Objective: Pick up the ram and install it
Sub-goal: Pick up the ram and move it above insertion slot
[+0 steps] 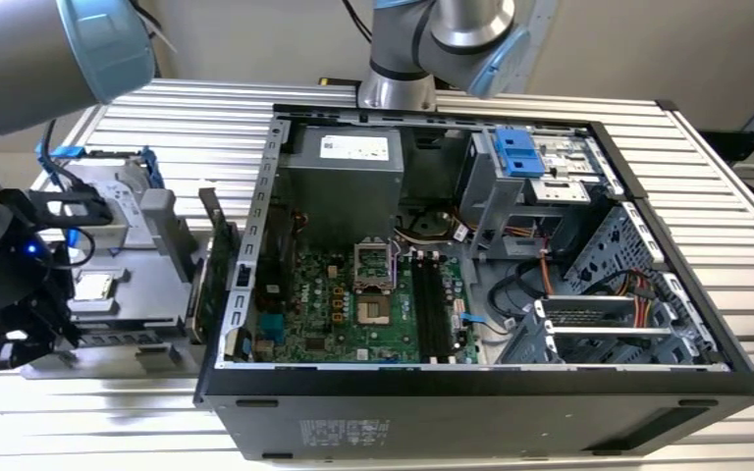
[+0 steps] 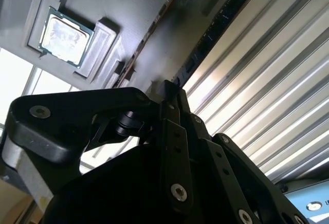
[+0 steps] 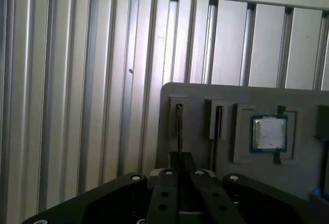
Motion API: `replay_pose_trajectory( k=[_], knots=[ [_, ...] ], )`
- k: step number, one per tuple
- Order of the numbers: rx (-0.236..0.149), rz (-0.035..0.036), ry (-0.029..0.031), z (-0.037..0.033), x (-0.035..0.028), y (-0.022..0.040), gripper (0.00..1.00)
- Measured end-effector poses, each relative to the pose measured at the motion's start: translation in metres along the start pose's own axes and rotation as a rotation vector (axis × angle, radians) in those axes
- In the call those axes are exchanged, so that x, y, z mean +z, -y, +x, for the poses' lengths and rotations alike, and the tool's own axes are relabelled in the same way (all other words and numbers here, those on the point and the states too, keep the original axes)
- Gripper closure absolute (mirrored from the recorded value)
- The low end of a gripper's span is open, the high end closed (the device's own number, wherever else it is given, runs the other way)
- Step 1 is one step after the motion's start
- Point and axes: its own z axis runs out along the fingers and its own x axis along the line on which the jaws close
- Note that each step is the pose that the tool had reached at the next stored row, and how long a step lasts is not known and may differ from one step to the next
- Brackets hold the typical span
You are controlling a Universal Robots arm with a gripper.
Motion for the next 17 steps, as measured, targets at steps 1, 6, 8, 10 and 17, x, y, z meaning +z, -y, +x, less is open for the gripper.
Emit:
replay_pose_trajectory(
  k=[1, 6, 8, 10, 17],
  knots=[
    [0.0, 0.0, 0.0, 0.0, -0.0007, 0.0, 1.0],
    [0.0, 0.0, 0.0, 0.0, -0.0011, 0.0, 1.0],
    [0.0, 0.0, 0.0, 0.0, -0.0013, -0.0001, 1.0],
    [0.0, 0.0, 0.0, 0.0, -0.0013, -0.0001, 1.0],
    [0.0, -0.0003, -0.001, -0.0004, -0.0128, -0.0006, 1.0]
  ],
)
